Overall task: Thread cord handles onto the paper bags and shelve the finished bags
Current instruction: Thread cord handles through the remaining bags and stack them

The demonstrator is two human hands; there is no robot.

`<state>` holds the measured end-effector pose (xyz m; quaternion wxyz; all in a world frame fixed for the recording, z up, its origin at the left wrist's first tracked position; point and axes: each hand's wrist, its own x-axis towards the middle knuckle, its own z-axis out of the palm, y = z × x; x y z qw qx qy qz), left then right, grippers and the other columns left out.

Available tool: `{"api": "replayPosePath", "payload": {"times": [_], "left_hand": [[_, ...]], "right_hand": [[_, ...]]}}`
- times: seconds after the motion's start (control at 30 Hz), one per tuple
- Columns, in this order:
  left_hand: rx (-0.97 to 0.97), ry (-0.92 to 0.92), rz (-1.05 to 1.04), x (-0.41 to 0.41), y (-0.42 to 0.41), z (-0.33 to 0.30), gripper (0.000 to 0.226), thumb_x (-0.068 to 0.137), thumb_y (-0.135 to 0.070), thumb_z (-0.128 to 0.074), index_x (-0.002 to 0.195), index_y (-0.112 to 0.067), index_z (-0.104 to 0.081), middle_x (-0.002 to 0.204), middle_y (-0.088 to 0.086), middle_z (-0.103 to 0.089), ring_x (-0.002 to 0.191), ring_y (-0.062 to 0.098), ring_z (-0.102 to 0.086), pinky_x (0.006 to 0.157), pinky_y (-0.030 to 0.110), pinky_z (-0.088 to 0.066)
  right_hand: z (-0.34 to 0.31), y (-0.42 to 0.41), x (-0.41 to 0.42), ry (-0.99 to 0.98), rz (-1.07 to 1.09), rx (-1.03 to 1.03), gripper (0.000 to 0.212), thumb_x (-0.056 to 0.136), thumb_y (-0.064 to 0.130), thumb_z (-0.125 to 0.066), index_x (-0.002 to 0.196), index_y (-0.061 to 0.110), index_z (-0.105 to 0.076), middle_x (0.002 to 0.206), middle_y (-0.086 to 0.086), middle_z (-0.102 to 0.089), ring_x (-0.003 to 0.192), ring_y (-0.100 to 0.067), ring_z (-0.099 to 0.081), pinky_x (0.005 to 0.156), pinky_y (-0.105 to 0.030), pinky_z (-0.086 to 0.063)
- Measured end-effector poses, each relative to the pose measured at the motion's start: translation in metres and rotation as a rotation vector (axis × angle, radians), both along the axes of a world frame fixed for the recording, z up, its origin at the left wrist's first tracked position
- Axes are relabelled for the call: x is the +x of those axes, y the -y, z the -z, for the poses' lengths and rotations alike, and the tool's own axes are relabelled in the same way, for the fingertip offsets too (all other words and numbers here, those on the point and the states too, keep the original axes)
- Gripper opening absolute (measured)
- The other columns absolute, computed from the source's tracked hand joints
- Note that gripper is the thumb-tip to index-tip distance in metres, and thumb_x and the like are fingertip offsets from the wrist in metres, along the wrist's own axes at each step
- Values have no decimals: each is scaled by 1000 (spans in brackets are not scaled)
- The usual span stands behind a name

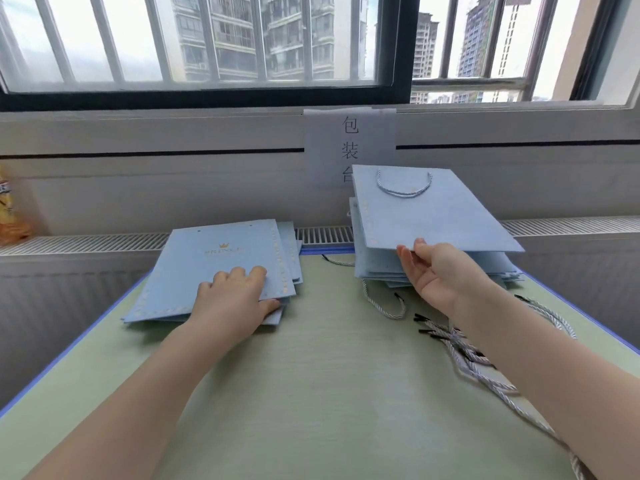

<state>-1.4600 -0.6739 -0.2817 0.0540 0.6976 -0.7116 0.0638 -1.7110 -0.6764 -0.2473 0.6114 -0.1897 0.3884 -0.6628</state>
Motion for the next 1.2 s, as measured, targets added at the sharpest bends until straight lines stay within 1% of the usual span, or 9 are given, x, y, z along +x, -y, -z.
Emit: {"api": "replayPosePath", "payload": {"times": [0.17,0.3,0.5,0.57,0.73,0.8,0.9,1.03,1.2], "left_hand": [[-66,37,9,2,2,2,45,97,-52,-32,134,-27,-37,134,-1,-48,120,23,-44,94,36,-34],[-147,131,12,1,3,5,42,99,-51,-25,126,-25,-43,125,-1,-54,111,24,-50,85,35,-37],[-542,136,95,6,0,-3,32,98,-38,-39,90,-21,-65,72,2,-63,63,26,-58,55,30,-31],[-701,15,159,4,-2,-7,29,95,-30,-51,77,-15,-69,54,5,-57,45,25,-46,50,27,-28],[-796,-11,293,-15,-15,-16,44,92,-39,-36,80,-17,-72,55,1,-58,46,26,-53,46,22,-26],[-743,13,323,-26,-23,-17,45,89,-43,-35,72,-20,-70,53,-2,-57,45,24,-53,46,19,-21],[-657,75,412,-40,-30,-14,46,84,-49,-34,61,-23,-65,49,-6,-53,44,20,-52,48,15,-8],[-570,78,677,-51,-35,-6,40,83,-46,-37,65,-27,-67,50,-7,-56,47,18,-56,40,19,-34],[-572,-79,719,-53,-41,-13,37,89,-40,-36,77,-27,-69,51,-4,-58,46,21,-55,42,27,-44]], "right_hand": [[8,0,-7,-160,-34,82,27,97,23,-50,78,3,-50,67,-11,-59,37,-8,-57,34,-13,-43],[8,2,-10,-65,-87,155,33,101,30,-41,79,7,-48,46,-8,-58,32,-6,-51,30,-12,-38],[-2,-1,-12,63,-287,123,23,102,17,-35,104,-3,-46,64,-12,-52,37,-12,-53,35,-15,-44],[-4,-4,-6,-274,-299,95,19,99,11,-39,95,-1,-53,68,-10,-51,38,-11,-53,36,-15,-43],[16,-12,9,-1918,-335,-236,29,93,18,-49,84,-7,-60,82,-23,-64,61,-21,-48,55,-28,-38],[24,-14,14,-2145,-398,-235,29,93,24,-50,91,-5,-58,93,-18,-62,80,-28,-54,70,-33,-44],[27,-16,20,-2158,-433,-246,21,90,21,-48,89,1,-56,97,-13,-61,90,-31,-57,77,-38,-49],[22,-15,19,-1846,-336,-297,20,91,15,-47,86,-4,-51,74,-6,-52,60,-19,-49,45,-20,-39],[21,-10,17,-1458,-219,-359,26,88,-1,-33,82,18,-49,71,-9,-62,53,-16,-60,56,-34,-52]]}}
